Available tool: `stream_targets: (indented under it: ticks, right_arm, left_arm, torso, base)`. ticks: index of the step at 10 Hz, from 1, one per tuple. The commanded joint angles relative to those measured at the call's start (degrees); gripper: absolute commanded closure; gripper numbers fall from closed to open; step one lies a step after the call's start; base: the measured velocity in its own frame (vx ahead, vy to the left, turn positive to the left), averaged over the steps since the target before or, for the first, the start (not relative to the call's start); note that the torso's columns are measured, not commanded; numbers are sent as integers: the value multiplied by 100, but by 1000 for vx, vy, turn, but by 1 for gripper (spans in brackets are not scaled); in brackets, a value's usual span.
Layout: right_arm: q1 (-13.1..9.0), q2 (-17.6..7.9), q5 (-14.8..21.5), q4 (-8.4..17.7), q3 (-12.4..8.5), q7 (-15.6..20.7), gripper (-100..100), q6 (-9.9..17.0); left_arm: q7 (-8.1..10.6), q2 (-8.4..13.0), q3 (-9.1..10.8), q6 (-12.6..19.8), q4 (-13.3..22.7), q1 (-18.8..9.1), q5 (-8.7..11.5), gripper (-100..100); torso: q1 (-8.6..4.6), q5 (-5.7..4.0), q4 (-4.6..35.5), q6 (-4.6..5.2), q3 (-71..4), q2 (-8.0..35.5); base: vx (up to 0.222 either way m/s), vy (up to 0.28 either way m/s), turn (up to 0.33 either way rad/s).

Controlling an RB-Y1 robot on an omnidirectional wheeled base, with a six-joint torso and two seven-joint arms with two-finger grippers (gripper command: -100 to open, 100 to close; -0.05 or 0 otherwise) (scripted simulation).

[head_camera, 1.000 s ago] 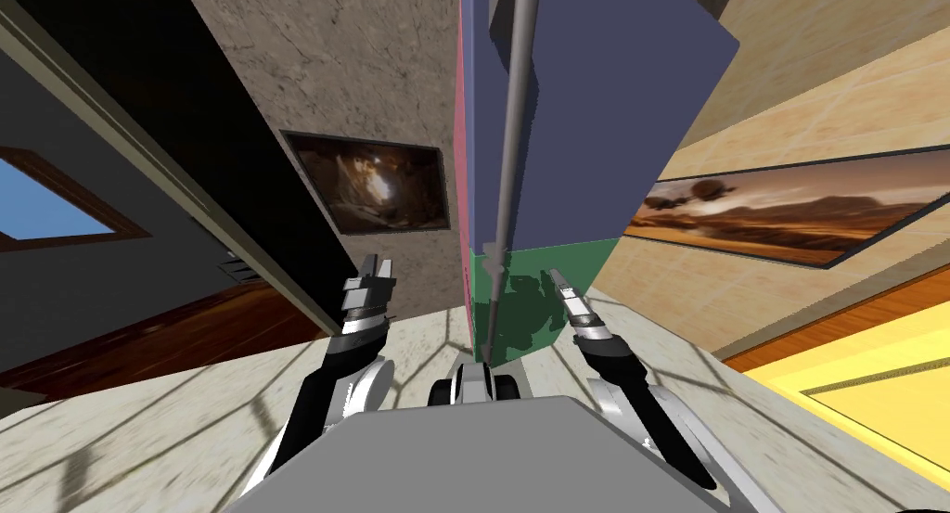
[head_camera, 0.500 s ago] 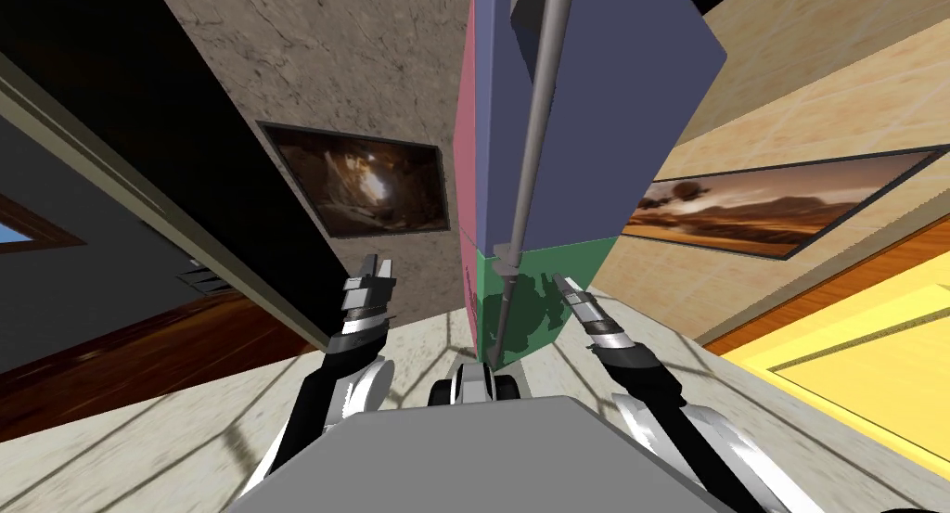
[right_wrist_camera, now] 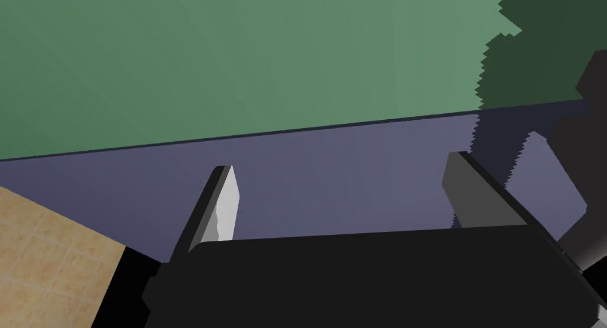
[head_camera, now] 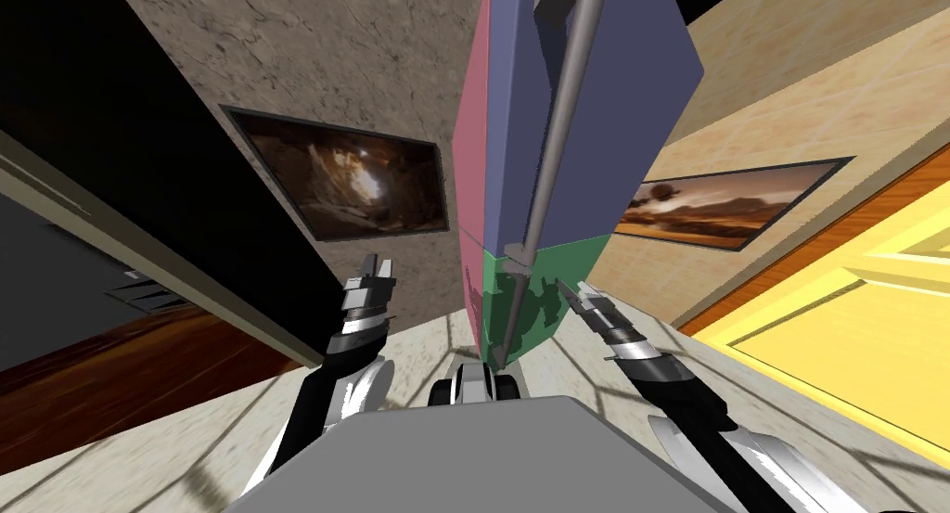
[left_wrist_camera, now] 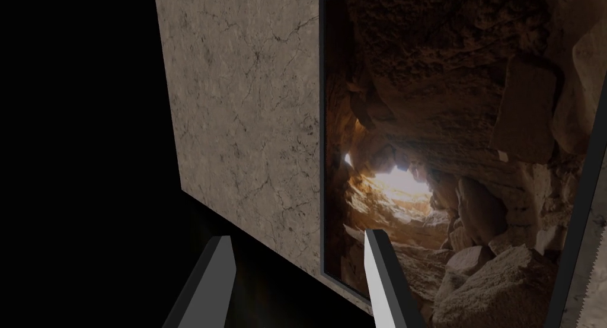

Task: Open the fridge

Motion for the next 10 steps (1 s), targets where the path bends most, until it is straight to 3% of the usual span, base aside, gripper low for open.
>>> stream_targets:
  ticks: [1,6,10]
  right_arm:
    - [282,-229,328,-13,-301,294,-100,74]
    - [822,-704,939,-48,-875,825,-100,184]
    - [1202,-1061,1365,-233,-1274,1193,-100,256]
  left_arm:
    - [0,0,0,0,0,0,0,0]
    - [0,0,0,0,0,0,0,0]
    - [0,0,0,0,0,0,0,0]
  torso:
    - [-3,-1,-1,2,-2,-4]
    - [-1,-1,0,0,0,0]
    - [10,3,0,0,-1,-1]
  base:
    - [13,122,-116]
    - [17,112,-124]
    - [18,140,-111]
